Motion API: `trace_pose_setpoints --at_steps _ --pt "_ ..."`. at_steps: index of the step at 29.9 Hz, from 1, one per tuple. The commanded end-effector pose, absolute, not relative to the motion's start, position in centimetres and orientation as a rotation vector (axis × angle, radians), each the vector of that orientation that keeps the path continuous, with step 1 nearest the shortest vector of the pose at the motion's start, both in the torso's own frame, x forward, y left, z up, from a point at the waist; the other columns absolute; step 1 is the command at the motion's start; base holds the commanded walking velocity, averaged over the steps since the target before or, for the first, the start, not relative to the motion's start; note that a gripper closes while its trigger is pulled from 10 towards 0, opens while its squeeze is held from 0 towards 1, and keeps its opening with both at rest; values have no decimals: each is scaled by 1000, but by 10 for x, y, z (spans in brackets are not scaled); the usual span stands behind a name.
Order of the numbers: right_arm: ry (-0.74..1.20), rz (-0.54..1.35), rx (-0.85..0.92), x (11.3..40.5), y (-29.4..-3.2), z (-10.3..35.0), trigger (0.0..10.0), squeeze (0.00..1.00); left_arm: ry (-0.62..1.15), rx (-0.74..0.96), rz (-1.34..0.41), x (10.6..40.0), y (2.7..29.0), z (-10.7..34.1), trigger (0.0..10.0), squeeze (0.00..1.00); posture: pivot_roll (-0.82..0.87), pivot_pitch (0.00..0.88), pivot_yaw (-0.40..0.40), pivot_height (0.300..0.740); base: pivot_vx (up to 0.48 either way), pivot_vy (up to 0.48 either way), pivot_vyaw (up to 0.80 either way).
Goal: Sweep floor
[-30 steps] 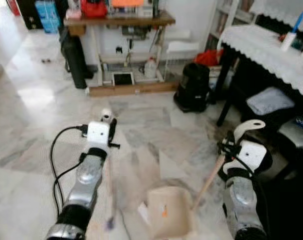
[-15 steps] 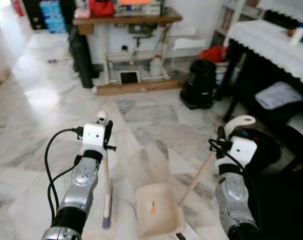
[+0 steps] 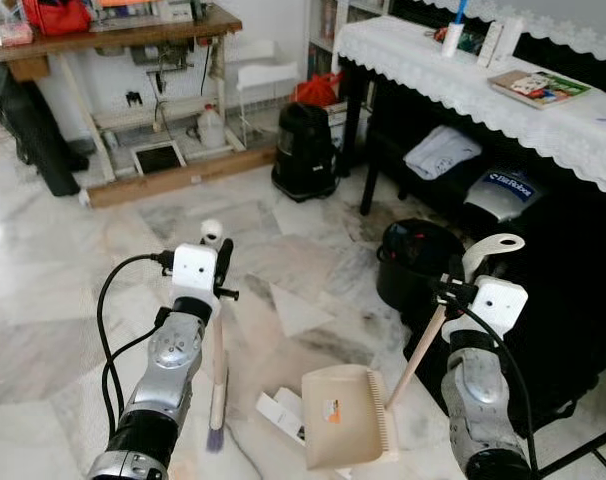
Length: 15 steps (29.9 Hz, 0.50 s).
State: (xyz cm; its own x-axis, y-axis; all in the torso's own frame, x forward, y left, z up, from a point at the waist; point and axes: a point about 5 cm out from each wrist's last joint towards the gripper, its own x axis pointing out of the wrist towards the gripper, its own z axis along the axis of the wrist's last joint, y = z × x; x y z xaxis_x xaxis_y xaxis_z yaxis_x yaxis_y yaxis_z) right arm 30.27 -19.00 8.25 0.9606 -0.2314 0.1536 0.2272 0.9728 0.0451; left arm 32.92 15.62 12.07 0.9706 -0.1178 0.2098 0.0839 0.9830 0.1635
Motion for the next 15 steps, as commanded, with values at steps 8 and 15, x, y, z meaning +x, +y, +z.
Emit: trace_pose_setpoints --at_steps 8,15 --pt "-214 -216 40 307 -184 93 10000 0 -243 180 -100 331 158 128 10000 0 107 0 -22 740 344 0 0" --pt "-207 -223 39 306 -187 92 10000 0 -239 180 -97 331 159 127 10000 0 105 0 -23 740 352 0 -454"
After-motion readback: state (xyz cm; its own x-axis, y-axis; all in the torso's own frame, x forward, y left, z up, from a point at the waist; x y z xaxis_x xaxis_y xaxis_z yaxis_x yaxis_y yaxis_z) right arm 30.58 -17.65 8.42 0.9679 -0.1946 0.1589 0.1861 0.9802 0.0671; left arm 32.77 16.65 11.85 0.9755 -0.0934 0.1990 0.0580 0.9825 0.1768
